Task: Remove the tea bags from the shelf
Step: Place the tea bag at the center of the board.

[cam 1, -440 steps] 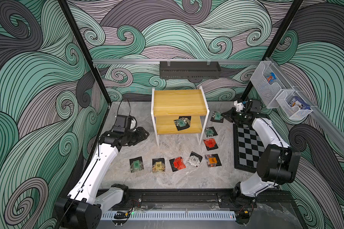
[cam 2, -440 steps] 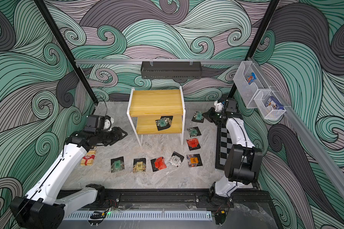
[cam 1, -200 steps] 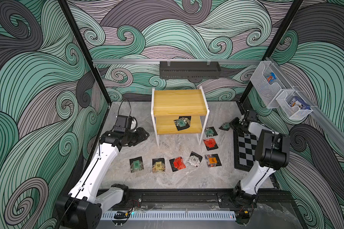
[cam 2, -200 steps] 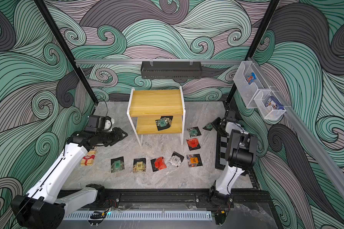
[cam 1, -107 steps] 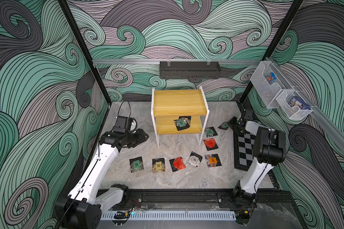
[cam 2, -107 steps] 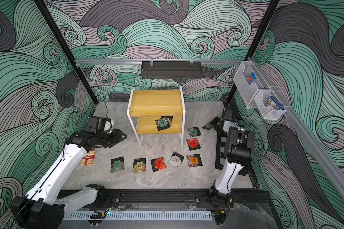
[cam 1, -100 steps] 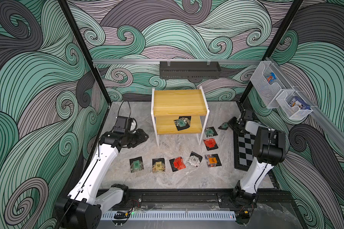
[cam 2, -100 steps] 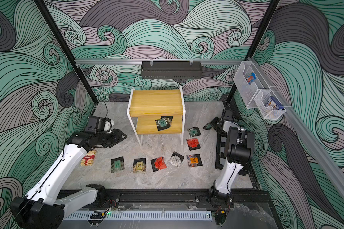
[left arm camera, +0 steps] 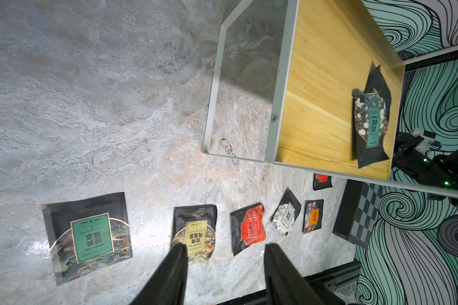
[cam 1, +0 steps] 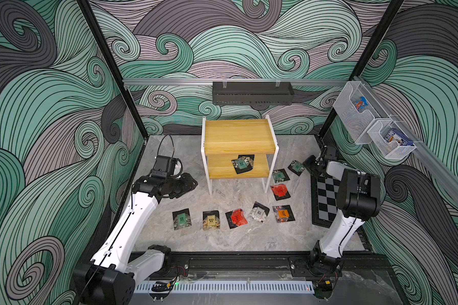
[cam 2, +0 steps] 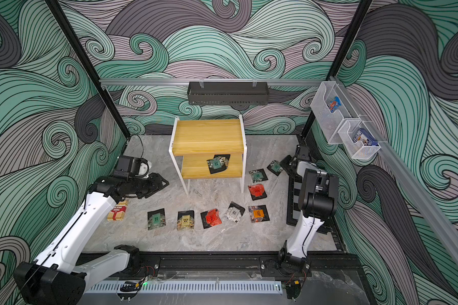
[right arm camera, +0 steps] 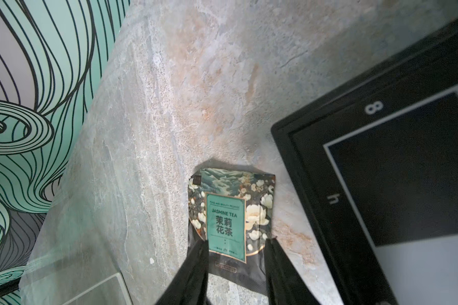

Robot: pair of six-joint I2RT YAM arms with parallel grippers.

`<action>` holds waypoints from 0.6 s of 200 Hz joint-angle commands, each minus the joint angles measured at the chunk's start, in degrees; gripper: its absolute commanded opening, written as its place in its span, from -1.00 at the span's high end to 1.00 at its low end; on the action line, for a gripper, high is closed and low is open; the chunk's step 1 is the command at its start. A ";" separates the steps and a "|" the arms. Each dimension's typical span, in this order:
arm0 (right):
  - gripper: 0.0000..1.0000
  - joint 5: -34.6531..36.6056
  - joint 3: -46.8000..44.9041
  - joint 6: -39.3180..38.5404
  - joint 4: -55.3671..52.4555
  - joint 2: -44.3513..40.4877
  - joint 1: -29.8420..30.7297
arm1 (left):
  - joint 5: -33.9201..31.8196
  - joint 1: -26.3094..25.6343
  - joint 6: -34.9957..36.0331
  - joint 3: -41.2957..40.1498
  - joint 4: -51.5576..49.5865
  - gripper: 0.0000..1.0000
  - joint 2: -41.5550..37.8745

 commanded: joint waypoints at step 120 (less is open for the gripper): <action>0.06 -1.79 -10.98 -3.93 -6.96 -25.35 4.51 | -0.03 0.48 1.40 0.87 0.73 -0.02 -3.01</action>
